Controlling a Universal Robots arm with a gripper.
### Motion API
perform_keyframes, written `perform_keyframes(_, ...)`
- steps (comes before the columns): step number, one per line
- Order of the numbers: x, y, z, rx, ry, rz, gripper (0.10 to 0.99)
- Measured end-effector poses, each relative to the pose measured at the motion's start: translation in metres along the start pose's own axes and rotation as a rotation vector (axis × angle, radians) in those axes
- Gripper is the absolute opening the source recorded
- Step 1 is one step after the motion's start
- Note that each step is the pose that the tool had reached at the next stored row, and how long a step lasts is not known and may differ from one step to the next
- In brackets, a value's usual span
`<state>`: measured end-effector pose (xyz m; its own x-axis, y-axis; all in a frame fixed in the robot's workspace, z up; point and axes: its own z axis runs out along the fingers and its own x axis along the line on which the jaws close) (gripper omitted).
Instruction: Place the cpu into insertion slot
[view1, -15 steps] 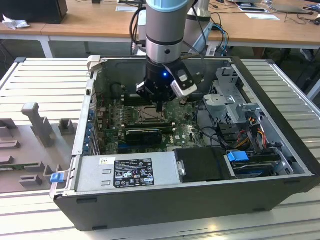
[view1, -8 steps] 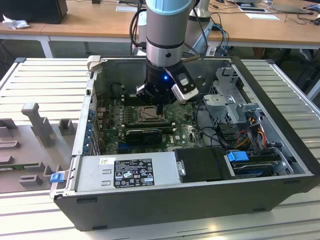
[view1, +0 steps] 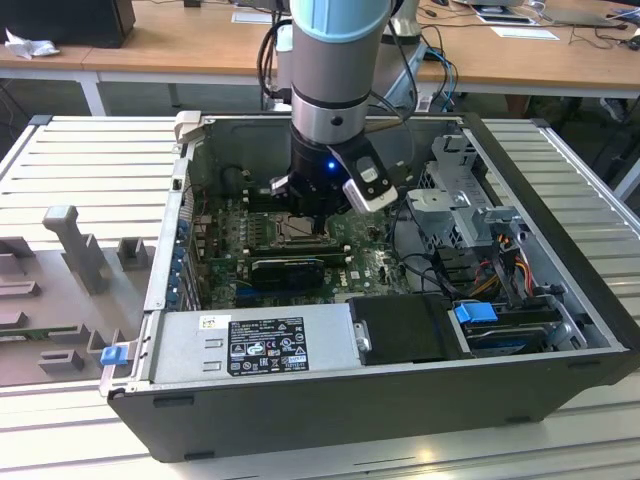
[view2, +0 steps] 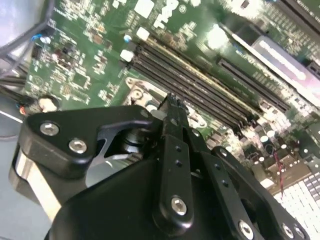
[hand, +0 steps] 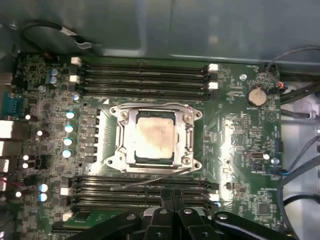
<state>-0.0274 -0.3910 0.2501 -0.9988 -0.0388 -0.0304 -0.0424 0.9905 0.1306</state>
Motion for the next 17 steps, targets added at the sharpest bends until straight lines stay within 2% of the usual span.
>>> perform_keyframes(2, 0.0082, 0.0003, 0.0013, -0.007, -0.0005, 0.0, 0.106)
perform_keyframes(9, 0.0184, 0.0039, 0.0077, -0.01, 0.0013, 0.001, 0.106)
perform_keyframes(17, 0.0197, 0.0037, 0.0095, -0.015, 0.0011, 0.001, 0.106)
